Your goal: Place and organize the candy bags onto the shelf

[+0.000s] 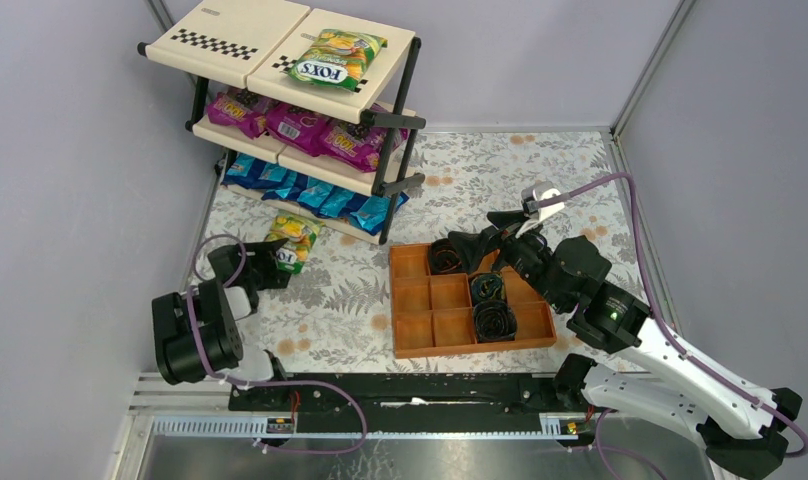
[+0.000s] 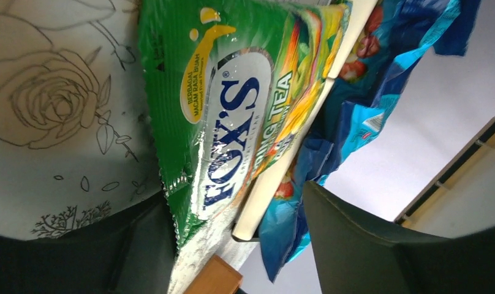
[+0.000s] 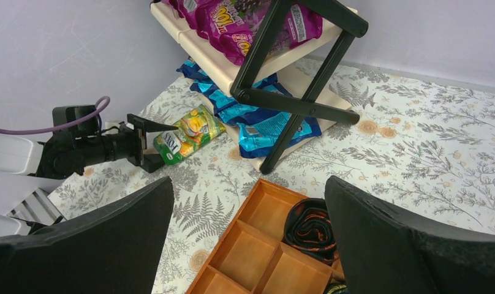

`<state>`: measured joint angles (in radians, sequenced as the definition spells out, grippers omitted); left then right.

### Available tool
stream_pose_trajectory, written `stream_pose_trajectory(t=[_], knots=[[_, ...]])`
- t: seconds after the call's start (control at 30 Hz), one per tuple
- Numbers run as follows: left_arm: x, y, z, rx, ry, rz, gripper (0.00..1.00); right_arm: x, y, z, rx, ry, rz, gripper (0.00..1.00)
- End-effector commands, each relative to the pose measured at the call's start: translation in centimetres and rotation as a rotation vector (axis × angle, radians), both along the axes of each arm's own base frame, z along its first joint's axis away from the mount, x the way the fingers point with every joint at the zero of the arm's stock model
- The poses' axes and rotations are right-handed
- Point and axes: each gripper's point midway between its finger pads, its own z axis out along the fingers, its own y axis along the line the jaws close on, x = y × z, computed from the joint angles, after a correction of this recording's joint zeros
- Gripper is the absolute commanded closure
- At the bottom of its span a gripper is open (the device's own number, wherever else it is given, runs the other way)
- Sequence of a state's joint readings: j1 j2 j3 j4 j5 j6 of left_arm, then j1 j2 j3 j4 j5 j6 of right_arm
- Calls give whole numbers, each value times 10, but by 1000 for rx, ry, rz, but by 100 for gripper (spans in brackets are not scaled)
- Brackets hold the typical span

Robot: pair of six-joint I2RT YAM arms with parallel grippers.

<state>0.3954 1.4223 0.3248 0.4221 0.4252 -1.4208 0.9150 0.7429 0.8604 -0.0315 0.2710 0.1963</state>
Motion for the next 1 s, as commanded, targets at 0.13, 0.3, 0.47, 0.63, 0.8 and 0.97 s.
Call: stream_pose_trajectory(t=[0.13,0.3,0.47,0.63,0.8,0.97], knots=[[27,-4,28,43,-169,42,40,0,-4,21,56,-40,-9,0],[27,-3,43,87,-200,29,65,-1,-5,19,38,-29,-11,0],[21,-4,56,125,-183,7,96,-2,-7,20,43,-32,-15,0],[11,-15,74,144,-175,-70,100,-2,-8,20,40,-29,-16,0],[-6,-5,104,299,-88,-96,100,-2,-7,21,42,-28,-16,0],[-23,1,136,383,-16,-107,100,0,-3,22,37,-24,-9,0]])
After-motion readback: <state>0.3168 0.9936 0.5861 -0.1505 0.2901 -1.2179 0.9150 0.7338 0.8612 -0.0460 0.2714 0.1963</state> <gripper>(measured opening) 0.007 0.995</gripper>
